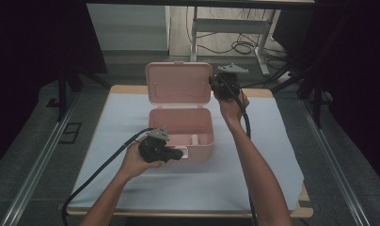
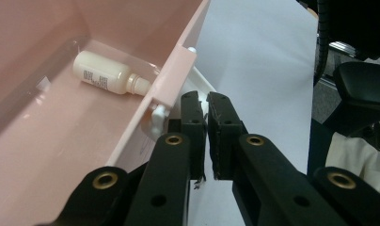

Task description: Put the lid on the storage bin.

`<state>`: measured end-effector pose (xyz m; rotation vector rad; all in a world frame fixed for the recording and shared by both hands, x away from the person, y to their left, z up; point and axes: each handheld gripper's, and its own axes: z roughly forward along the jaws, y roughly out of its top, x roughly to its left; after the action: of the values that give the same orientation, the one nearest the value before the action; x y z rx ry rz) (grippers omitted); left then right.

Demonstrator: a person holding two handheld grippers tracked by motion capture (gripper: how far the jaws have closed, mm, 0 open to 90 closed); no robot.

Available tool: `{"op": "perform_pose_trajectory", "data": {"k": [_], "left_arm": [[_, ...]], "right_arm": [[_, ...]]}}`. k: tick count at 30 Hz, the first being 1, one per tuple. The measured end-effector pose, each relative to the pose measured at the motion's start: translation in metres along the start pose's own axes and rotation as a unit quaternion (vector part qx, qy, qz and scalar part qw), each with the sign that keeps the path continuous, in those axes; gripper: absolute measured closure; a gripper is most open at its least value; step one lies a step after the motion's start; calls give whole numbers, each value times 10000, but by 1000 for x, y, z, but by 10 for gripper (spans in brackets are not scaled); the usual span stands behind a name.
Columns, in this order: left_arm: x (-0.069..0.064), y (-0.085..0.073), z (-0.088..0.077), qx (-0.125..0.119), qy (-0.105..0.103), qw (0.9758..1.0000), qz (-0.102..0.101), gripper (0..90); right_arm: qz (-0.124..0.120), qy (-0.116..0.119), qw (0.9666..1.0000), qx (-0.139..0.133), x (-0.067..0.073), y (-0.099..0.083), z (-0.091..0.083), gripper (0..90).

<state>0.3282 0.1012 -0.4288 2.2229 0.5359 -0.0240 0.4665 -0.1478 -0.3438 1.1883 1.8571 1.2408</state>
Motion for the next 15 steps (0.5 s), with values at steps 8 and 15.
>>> {"op": "perform_pose_trajectory", "data": {"k": [8,15], "left_arm": [[0,0,0,-24,-15,10000,-14,860],[0,0,0,-2,-11,10000,-11,860]], "right_arm": [[-29,43,9999,-117,3,-4,-11,875],[-118,72,9997,-205,5,-9,-22,875]]}}
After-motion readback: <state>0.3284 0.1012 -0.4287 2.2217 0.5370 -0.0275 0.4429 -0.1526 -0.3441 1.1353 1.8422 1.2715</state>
